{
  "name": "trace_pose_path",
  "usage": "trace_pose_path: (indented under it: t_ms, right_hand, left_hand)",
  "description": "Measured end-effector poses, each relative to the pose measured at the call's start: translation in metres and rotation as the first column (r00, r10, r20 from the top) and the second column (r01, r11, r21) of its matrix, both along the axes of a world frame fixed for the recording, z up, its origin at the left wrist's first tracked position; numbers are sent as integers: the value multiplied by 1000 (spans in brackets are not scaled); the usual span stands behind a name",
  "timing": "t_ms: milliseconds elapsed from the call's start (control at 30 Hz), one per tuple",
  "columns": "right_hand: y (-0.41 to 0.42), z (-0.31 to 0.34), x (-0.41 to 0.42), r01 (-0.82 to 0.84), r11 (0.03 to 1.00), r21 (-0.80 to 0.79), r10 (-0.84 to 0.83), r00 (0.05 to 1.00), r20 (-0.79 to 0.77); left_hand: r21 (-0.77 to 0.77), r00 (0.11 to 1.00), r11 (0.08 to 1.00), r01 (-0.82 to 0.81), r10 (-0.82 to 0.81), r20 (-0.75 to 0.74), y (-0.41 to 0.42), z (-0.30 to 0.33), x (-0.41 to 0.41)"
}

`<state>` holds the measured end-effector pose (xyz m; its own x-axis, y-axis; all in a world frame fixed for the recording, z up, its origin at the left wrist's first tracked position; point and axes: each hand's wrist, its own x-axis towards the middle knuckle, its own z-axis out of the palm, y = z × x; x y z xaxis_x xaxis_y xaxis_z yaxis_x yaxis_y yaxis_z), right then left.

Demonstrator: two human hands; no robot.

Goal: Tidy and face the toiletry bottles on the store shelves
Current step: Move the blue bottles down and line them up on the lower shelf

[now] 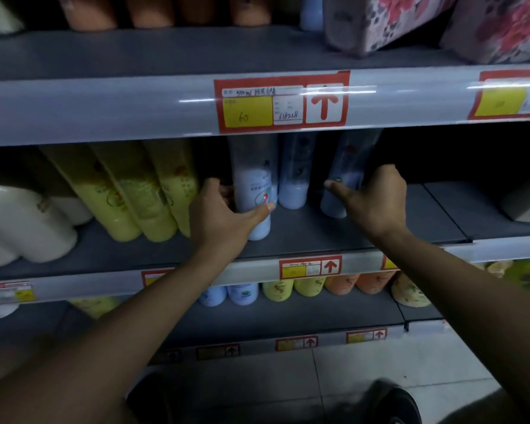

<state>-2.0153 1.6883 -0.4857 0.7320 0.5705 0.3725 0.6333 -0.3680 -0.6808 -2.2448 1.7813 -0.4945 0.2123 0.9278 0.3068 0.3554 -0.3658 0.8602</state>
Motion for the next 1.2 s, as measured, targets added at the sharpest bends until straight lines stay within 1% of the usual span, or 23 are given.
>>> trace_pose_path:
  t_ms: [100,233,333,600,833,933,1200]
  right_hand:
    - [8,-1,-2,-25,1000,-14,25,999,30]
    - [15,-2,-1,-74,997,-1,74,995,73]
    - [20,-3,2,-91,996,2,91,994,55]
    - [25,-3,3,-152,987,49,150,988,40]
    - [25,-4,5,-198,978,61,196,980,29]
    - [24,-3,4,-216,975,58,214,976,45]
    - [24,-4,3,-241,970,43,240,971,17]
  left_hand:
    - [11,998,998,-56,57,-24,1,-4,5]
    - [23,995,996,-91,92,-49,1,-5,11]
    - [35,989,992,-119,122,-84,-3,-3,13]
    - [64,986,988,-144,148,-73,-8,-2,14]
    - [82,987,986,-142,147,-59,-11,-3,16]
    - [89,989,988,-129,134,-60,-11,-4,15]
    - [85,995,993,-87,91,-42,-14,-4,12]
